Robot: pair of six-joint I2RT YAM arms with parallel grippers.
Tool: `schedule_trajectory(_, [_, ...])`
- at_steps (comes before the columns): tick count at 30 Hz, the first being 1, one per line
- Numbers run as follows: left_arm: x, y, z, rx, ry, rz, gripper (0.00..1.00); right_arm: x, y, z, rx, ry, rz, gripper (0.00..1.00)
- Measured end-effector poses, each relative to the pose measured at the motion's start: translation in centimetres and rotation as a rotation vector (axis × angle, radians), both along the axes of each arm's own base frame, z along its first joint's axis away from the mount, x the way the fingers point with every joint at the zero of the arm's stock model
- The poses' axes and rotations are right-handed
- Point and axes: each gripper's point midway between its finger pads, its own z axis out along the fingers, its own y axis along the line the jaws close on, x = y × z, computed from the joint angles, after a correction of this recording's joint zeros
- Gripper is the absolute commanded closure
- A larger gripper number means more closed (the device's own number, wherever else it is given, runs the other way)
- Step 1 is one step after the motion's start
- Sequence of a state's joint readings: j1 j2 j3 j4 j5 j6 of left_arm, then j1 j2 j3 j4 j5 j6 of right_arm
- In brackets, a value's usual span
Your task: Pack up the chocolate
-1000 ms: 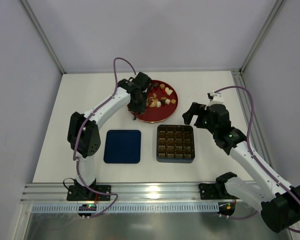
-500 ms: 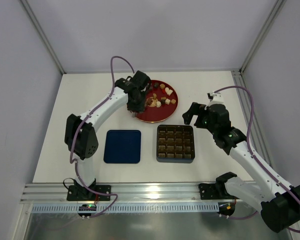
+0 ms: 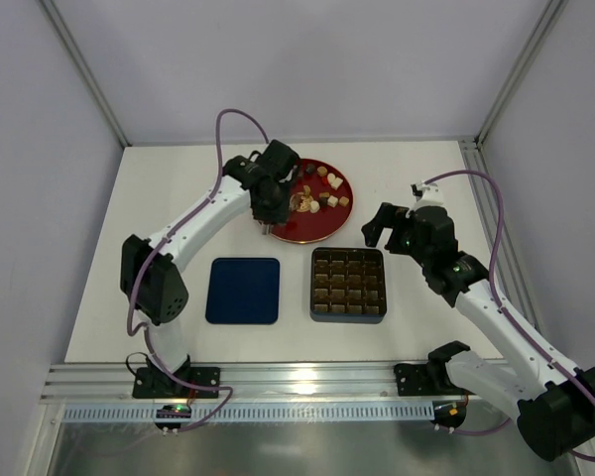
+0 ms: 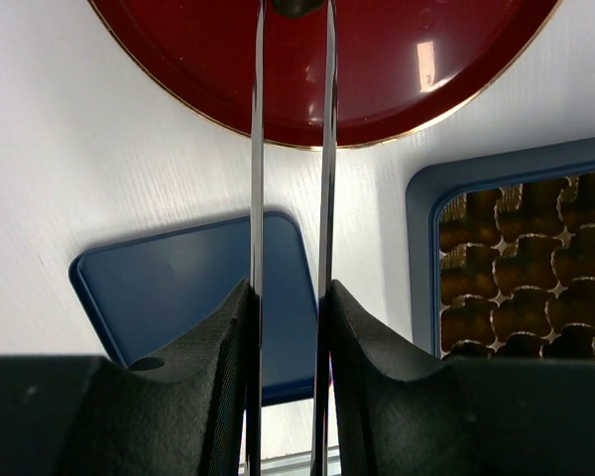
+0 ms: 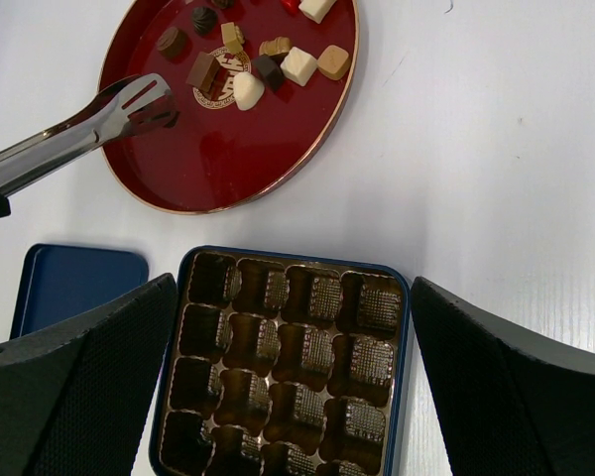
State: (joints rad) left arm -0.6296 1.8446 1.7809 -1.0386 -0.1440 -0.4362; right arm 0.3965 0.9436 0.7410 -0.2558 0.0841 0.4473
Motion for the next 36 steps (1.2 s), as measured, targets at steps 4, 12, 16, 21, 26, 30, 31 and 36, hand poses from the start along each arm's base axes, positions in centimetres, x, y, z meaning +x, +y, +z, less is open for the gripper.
schedule_trajectory(4, [-0.9,-0.4,0.2,0.003,0.008,-0.02,0.67,0.1,0.0,-0.3,-0.004,0.009,0.0,0.0])
schedule_trajectory(12, [-3.2,-1.8,2.0,-0.019,-0.005,-0.08,0.68,0.2,0.0,-0.6,-0.01,0.017,-0.004,0.0])
schedule_trajectory(16, [-4.7,-2.6,3.2,-0.036,-0.019,-0.114,0.67,0.3,0.0,-0.7,-0.011,0.017,-0.006,0.0])
schedule_trajectory(21, [-6.4,-3.6,3.8,-0.047,-0.018,-0.147,0.67,0.4,0.0,-0.7,-0.012,0.016,-0.01,0.0])
schedule_trajectory(26, [-8.1,-4.5,4.5,-0.059,-0.021,-0.178,0.67,0.4,-0.1,-0.7,-0.013,0.015,-0.013,0.0])
schedule_trajectory(30, [-9.3,-5.0,5.0,-0.07,-0.027,-0.193,0.67,0.4,-0.2,-0.7,-0.015,0.015,-0.017,0.0])
schedule_trajectory(31, [-9.6,-5.0,5.0,-0.072,-0.026,-0.197,0.67,0.4,-0.2,-0.7,-0.015,0.015,-0.017,0.0])
schedule_trajectory(36, [-11.2,-5.1,4.7,-0.071,-0.011,-0.21,0.67,0.5,-0.2,-0.7,-0.017,0.014,-0.021,0.0])
